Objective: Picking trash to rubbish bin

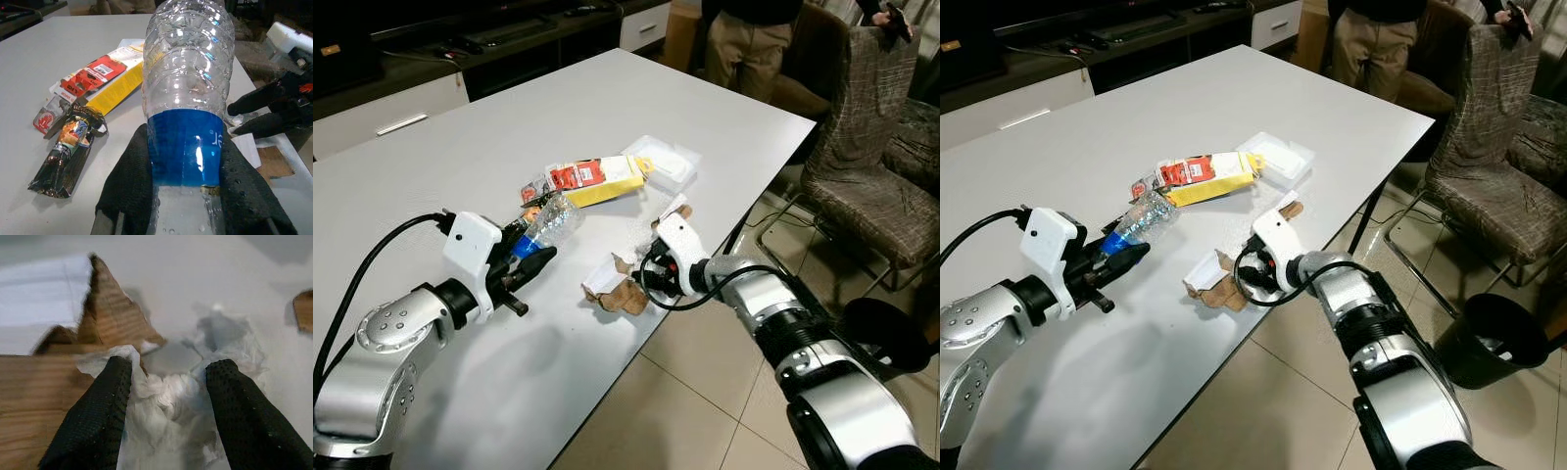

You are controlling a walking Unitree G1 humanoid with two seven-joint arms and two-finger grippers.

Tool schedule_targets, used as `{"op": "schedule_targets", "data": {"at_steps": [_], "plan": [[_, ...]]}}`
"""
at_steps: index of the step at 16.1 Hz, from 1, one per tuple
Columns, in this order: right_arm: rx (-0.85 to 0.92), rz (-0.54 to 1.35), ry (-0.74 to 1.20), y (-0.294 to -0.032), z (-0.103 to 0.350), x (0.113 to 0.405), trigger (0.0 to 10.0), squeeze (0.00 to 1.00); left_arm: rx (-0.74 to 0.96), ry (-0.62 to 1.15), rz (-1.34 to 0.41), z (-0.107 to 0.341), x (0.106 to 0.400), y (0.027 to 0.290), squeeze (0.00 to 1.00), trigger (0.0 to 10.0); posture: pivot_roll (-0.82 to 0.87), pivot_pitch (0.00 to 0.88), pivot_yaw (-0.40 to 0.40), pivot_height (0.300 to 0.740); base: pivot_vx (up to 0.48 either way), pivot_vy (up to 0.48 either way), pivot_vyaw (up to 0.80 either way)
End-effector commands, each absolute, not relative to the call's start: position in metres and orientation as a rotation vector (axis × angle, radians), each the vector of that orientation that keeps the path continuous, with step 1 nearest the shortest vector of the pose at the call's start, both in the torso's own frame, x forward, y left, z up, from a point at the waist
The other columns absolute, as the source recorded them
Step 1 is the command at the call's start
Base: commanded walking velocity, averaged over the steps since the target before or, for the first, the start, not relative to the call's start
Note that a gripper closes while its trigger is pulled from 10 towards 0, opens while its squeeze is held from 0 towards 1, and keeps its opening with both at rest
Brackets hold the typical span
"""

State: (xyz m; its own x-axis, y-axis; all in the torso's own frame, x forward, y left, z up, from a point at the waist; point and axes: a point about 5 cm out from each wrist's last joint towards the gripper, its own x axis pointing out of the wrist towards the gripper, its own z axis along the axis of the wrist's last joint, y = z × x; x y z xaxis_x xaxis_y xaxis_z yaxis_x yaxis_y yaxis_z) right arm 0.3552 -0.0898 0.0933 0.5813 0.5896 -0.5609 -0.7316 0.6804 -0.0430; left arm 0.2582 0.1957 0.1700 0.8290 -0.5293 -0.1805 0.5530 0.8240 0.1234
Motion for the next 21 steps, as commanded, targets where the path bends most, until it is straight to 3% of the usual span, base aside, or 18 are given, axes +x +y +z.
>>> {"op": "schedule_targets", "data": {"at_steps": [1, 3, 4, 5, 6, 14, 19, 21], "plan": [[-0.322, 0.755, 0.558, -0.094, 0.092, 0.357, 10.0, 0.00, 0.180, 0.135, -0.594, 0.173, 0.256, 0.195, 0.00, 0.0, 0.01, 0.000, -0.054, 0.740, 0.000, 0.000, 0.00], [-0.319, 0.743, 0.578, -0.096, 0.087, 0.357, 10.0, 0.00, 0.183, 0.138, -0.595, 0.173, 0.256, 0.195, 0.00, 0.0, 0.00, 0.000, -0.052, 0.740, 0.000, 0.000, 0.00], [-0.321, 0.734, 0.583, -0.098, 0.086, 0.357, 6.4, 0.00, 0.186, 0.140, -0.596, 0.173, 0.256, 0.195, 0.00, 0.0, 0.00, 0.000, -0.053, 0.740, 0.000, 0.000, 0.00], [-0.310, 0.729, 0.581, -0.099, 0.087, 0.358, 0.7, 0.00, 0.186, 0.140, -0.595, 0.173, 0.256, 0.195, 0.00, 0.0, 0.00, 0.000, -0.053, 0.740, 0.000, 0.000, 0.00], [-0.304, 0.724, 0.578, -0.100, 0.088, 0.359, 0.0, 0.00, 0.187, 0.140, -0.593, 0.173, 0.256, 0.196, 0.00, 0.0, 0.00, 0.000, -0.053, 0.740, 0.000, 0.000, 0.00], [-0.204, 0.646, 0.514, -0.101, 0.099, 0.369, 0.0, 0.00, 0.197, 0.119, -0.571, 0.176, 0.261, 0.197, 0.00, 0.0, 0.00, 0.000, -0.051, 0.740, 0.000, 0.000, 0.00], [0.008, 0.563, 0.367, -0.111, 0.130, 0.384, 0.0, 0.00, 0.199, 0.100, -0.533, 0.179, 0.267, 0.201, 0.00, 0.0, -0.01, 0.000, -0.052, 0.740, 0.000, 0.000, 0.00], [0.180, 0.534, 0.282, -0.115, 0.147, 0.391, 0.0, 0.00, 0.196, 0.092, -0.524, 0.179, 0.270, 0.201, 0.00, 0.0, -0.02, 0.000, -0.050, 0.740, 0.000, 0.000, 0.00]]}}
